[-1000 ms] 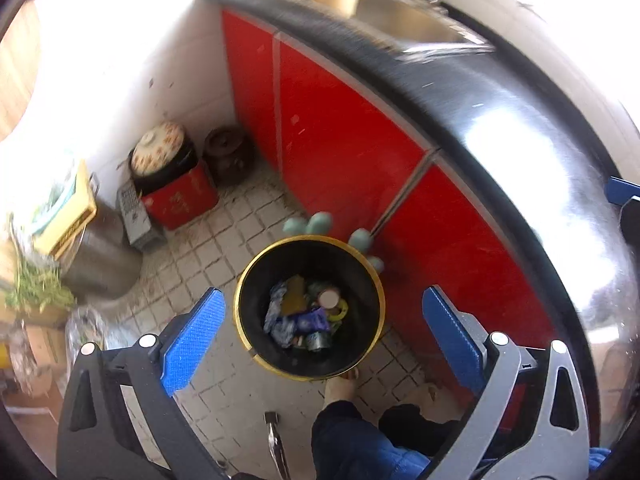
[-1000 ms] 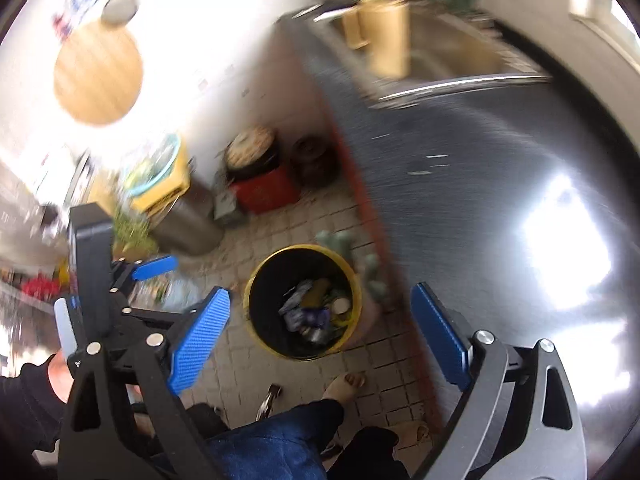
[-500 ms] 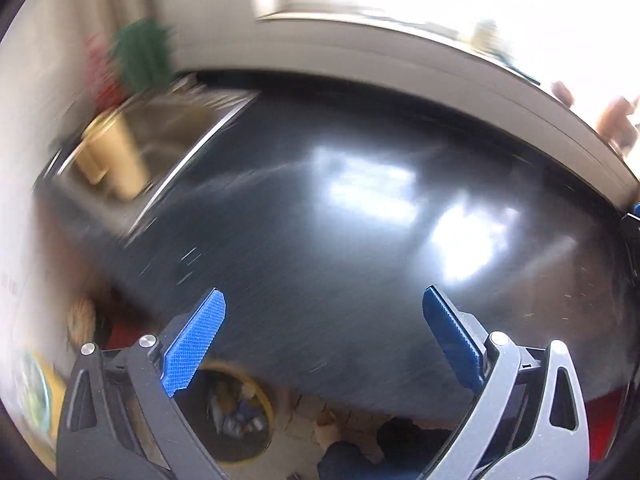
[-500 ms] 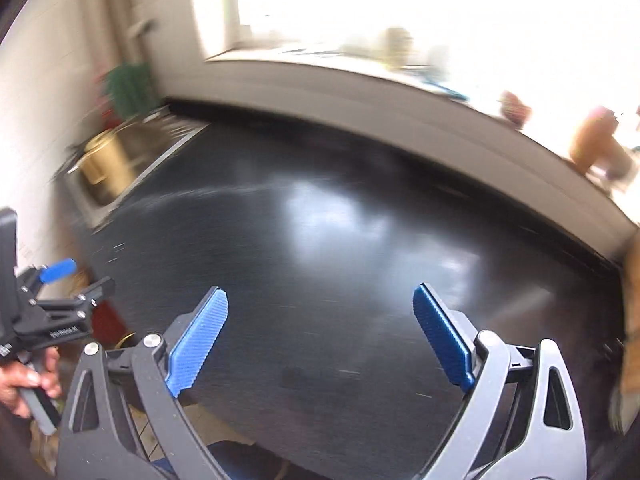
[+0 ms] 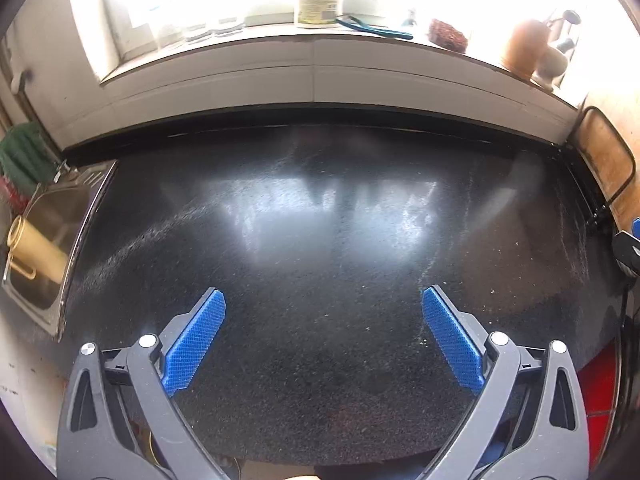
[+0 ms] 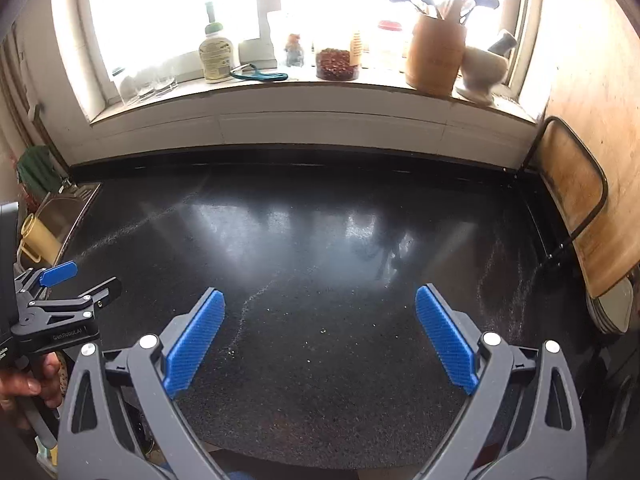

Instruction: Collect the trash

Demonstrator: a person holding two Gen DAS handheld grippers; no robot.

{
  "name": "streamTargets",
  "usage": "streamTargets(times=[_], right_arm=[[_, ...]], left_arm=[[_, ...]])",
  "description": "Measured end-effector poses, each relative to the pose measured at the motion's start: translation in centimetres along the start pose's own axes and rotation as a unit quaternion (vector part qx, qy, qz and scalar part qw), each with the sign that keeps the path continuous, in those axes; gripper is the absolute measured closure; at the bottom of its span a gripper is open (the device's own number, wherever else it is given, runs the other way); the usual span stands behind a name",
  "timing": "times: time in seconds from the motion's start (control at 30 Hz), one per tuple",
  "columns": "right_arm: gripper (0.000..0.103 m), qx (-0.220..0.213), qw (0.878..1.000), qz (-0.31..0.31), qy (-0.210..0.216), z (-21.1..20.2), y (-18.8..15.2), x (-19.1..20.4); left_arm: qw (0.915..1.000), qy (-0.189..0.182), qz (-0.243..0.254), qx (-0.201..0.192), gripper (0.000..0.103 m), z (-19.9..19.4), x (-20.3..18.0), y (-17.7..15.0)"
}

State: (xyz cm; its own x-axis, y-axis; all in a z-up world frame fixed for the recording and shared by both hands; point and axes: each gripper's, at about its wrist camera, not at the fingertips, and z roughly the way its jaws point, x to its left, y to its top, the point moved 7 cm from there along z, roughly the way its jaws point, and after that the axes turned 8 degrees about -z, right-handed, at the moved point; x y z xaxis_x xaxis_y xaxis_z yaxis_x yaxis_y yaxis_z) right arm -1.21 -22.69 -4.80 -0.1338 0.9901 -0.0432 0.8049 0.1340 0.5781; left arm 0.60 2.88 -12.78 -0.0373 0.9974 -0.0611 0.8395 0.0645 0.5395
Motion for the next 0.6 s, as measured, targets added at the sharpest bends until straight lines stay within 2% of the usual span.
streamTargets(times=[0.6], right_arm=[[0.01, 0.016, 0.999, 0.028, 0.009, 1.7, 0.5, -2.0]], left_arm=[[0.9999, 0.003, 0.006, 0.013, 0.007, 1.3, -0.9, 1.0]])
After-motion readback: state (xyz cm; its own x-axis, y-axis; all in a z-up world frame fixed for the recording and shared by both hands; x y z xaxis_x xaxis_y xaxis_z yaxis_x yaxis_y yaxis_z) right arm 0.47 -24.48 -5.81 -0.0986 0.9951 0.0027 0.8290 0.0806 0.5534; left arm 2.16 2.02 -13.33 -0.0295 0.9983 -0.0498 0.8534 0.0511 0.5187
